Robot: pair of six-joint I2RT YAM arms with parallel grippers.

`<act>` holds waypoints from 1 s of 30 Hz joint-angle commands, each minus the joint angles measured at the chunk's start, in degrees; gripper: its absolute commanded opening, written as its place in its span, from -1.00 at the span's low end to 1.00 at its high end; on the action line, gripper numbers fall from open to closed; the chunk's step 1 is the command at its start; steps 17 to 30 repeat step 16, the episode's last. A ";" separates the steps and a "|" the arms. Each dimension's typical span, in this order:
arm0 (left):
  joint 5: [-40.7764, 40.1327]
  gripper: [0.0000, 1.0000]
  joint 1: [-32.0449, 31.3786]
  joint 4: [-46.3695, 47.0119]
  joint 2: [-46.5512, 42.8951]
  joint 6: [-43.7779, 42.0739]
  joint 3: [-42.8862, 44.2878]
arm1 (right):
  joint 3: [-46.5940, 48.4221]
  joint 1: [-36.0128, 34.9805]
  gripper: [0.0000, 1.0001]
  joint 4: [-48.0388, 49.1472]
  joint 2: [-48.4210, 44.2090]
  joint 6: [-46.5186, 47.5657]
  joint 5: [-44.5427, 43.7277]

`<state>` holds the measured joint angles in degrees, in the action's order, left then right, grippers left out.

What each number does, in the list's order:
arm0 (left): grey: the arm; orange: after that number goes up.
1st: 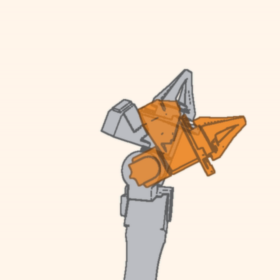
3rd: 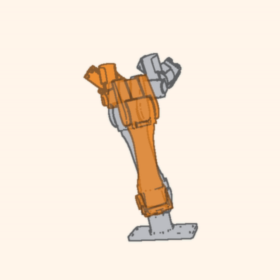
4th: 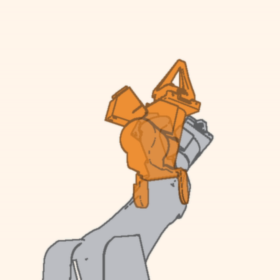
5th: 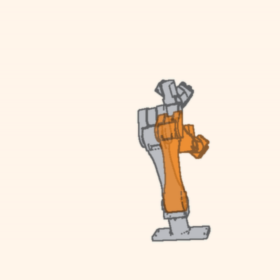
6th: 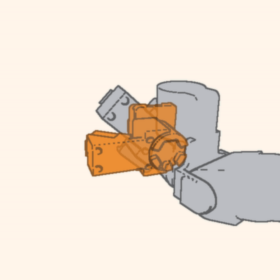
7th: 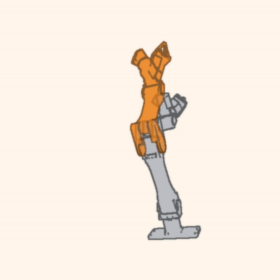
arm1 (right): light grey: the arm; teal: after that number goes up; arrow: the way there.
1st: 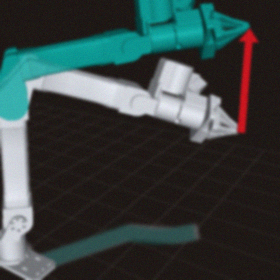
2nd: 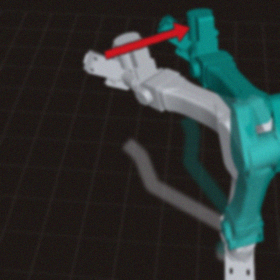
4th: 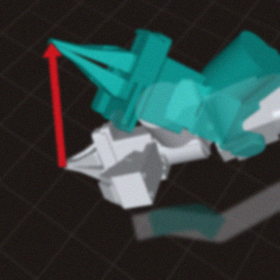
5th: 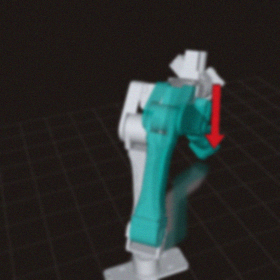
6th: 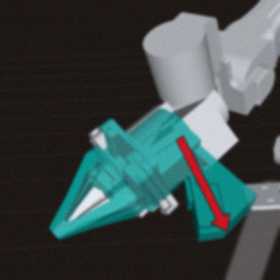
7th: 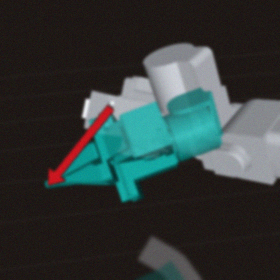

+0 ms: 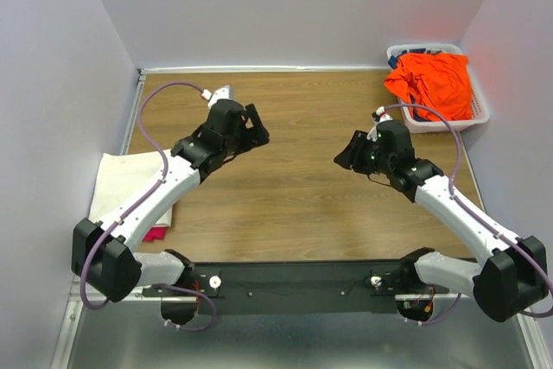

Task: Fold and stack the t-shirts
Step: Reset both grippers

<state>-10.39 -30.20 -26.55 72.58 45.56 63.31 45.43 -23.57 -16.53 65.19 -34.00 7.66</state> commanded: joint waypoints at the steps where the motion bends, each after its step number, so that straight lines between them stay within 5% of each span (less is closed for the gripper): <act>1: -1.91 0.97 -6.60 7.46 0.72 -3.45 1.73 | 3.43 -0.33 0.00 -0.69 -2.43 0.86 -7.38; 10: -7.01 0.97 -11.38 12.82 2.22 -18.12 1.56 | 5.90 -0.33 -0.01 -0.52 -3.93 0.95 -14.69; 15: -1.12 0.97 -11.46 17.58 1.34 -20.60 0.85 | 6.69 -0.33 -0.02 -0.43 -2.44 1.30 -15.57; 30: -0.95 0.97 -11.38 17.75 1.25 -20.95 1.29 | 7.21 -0.33 -0.02 -0.34 -2.26 1.30 -15.75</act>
